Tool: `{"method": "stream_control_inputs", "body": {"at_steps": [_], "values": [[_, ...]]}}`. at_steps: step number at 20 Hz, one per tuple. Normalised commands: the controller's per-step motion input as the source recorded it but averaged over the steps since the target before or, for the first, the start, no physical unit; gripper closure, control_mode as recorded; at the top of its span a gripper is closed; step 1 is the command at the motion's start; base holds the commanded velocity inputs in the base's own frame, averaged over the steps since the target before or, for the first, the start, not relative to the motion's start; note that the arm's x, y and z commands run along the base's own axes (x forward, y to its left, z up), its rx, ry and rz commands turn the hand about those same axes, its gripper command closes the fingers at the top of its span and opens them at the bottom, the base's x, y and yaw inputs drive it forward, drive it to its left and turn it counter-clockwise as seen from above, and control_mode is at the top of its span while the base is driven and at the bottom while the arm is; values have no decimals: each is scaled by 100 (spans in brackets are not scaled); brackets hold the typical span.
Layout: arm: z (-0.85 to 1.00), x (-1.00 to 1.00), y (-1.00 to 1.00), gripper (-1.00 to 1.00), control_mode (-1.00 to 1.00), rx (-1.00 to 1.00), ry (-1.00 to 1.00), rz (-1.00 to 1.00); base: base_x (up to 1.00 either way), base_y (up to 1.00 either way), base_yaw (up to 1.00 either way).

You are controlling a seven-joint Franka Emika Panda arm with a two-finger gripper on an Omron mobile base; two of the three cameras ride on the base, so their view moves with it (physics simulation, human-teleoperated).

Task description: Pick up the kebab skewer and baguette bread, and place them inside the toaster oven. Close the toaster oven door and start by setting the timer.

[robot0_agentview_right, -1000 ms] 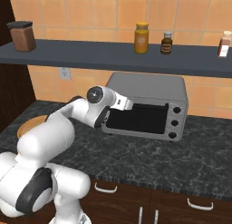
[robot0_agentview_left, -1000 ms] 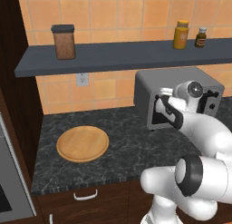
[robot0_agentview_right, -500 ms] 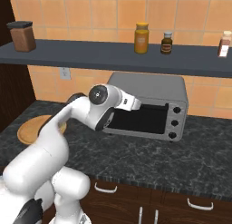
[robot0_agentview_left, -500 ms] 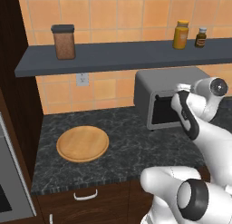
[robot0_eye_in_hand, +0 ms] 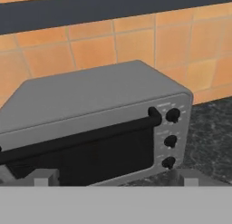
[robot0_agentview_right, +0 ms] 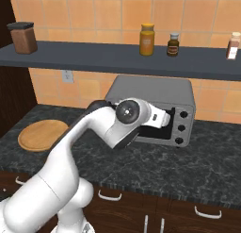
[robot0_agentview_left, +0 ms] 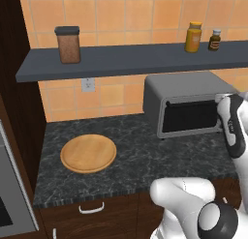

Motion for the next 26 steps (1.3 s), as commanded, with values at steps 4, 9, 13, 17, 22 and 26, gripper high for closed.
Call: {"method": "stream_control_inputs", "body": {"at_steps": [4, 9, 13, 17, 22, 26], "values": [[0, -12, -24, -100, -100, 10, 15, -1, 0, 0, 0], [-10, -15, -25, -100, -100, 22, 2, 0, 0, 0, 0], [-41, -19, -32, -100, -100, 27, -2, -1, 0, 0, 0], [-40, 0, -18, -100, -100, 12, -5, -1, 0, 0, 0], [-48, 0, -26, -100, -100, -14, -8, 0, 0, 0, 0], [-35, 4, -22, -100, -100, -8, -14, 0, 0, 0, 0]]}}
